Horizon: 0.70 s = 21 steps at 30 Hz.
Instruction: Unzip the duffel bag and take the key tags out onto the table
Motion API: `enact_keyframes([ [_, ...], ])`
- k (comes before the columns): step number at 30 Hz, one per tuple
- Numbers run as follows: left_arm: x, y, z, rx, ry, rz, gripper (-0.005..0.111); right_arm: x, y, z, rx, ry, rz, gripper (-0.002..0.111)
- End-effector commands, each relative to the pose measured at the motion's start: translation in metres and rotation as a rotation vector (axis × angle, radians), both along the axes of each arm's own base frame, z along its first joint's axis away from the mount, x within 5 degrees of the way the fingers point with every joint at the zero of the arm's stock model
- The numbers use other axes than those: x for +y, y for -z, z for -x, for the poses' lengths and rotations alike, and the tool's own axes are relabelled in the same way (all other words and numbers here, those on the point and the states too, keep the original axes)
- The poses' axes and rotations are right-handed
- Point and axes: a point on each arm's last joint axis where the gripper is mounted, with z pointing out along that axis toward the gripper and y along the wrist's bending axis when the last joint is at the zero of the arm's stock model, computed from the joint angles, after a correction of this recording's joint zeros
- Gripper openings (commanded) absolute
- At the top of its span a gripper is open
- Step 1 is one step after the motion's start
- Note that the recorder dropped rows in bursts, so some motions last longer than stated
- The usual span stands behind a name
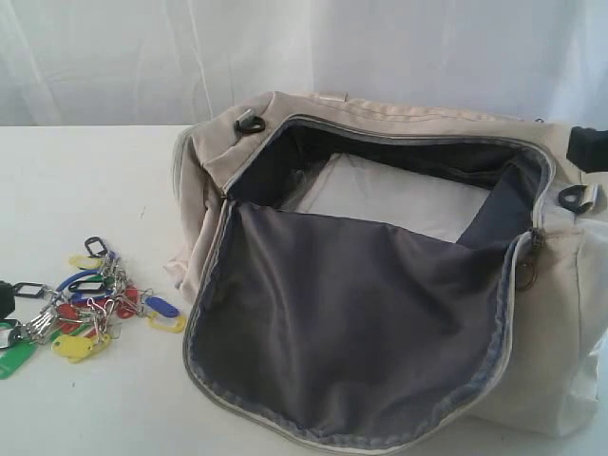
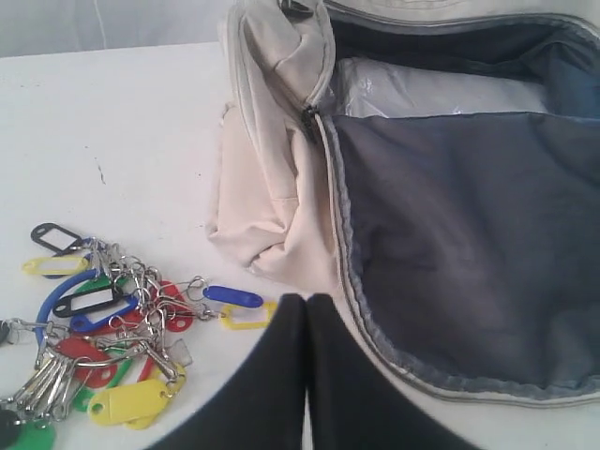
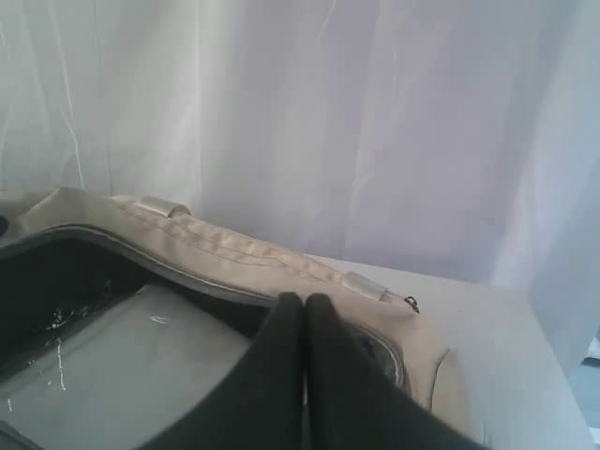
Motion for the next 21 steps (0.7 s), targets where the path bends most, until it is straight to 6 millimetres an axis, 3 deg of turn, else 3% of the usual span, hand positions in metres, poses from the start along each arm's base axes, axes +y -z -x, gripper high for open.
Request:
enact_keyframes([
  [1, 0.0, 0.003, 0.001, 0.006, 0.005, 0.0, 0.0, -0.001, 0.0, 0.003, -0.007, 0.001, -0.008, 0.0],
  [8, -0.003, -0.007, -0.001, -0.096, 0.023, 0.056, 0.0, -0.003, -0.005, 0.012, -0.043, 0.007, -0.012, 0.0],
  [15, -0.003, -0.007, 0.0, -0.089, 0.023, 0.048, 0.0, -0.015, -0.042, 0.083, -0.336, 0.062, -0.02, 0.0],
  [21, -0.003, -0.003, 0.0, -0.088, 0.025, 0.048, 0.0, -0.02, -0.054, 0.133, -0.526, 0.209, 0.015, 0.0],
])
